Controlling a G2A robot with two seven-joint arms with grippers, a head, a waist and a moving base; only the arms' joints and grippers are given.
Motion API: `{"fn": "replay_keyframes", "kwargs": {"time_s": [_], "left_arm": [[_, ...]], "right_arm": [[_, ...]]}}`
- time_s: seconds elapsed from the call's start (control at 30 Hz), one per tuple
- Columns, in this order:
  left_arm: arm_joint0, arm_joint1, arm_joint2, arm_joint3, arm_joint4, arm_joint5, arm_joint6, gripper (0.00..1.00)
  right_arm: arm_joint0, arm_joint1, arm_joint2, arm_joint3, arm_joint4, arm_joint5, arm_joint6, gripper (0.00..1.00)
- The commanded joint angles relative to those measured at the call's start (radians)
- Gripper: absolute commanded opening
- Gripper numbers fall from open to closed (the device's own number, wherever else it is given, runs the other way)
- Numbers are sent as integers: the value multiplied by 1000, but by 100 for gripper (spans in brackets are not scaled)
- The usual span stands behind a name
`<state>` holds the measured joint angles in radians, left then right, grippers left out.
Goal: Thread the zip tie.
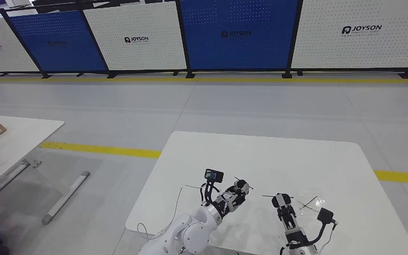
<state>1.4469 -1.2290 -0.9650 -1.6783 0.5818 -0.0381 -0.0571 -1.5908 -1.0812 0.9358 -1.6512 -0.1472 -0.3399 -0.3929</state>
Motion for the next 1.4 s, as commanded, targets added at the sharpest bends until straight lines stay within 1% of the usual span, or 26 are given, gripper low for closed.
{"fn": "replay_keyframes", "kwargs": {"time_s": [0.0, 0.1, 0.37, 0.43, 0.53, 0.7, 0.77, 0.83, 0.9, 1.03, 1.2, 1.27, 1.37], "left_arm": [[0, 0, 0, 0, 0, 0, 0, 0], [0, 0, 0, 0, 0, 0, 0, 0], [0, 0, 0, 0, 0, 0, 0, 0], [0, 0, 0, 0, 0, 0, 0, 0], [0, 0, 0, 0, 0, 0, 0, 0], [0, 0, 0, 0, 0, 0, 0, 0], [0, 0, 0, 0, 0, 0, 0, 0], [0, 0, 0, 0, 0, 0, 0, 0], [0, 0, 0, 0, 0, 0, 0, 0], [0, 0, 0, 0, 0, 0, 0, 0], [0, 0, 0, 0, 0, 0, 0, 0], [0, 0, 0, 0, 0, 0, 0, 0], [0, 0, 0, 0, 0, 0, 0, 0]], "right_arm": [[-4, -6, -6, -1, -7, 0, -31, 0], [-12, -11, -15, 3, -16, 0, -40, 0], [-12, -11, -15, 3, -16, 0, -40, 0], [-9, -13, -9, 3, -8, 7, -30, 0], [4, -22, -7, 13, 1, 21, -20, 0], [27, -40, -24, 32, -4, 35, -15, 0], [32, -46, -32, 39, -4, 33, 1, 0], [35, -51, -32, 46, 7, 18, 16, 0], [28, -53, -24, 47, 14, 0, 9, 0], [-7, -50, 6, 16, 3, 0, 5, 0], [-51, -43, 59, -18, -2, 0, 30, 0], [-53, -45, 66, -16, 6, 0, 38, 0], [-37, -54, 52, 8, 1, 1, 35, 0]]}}
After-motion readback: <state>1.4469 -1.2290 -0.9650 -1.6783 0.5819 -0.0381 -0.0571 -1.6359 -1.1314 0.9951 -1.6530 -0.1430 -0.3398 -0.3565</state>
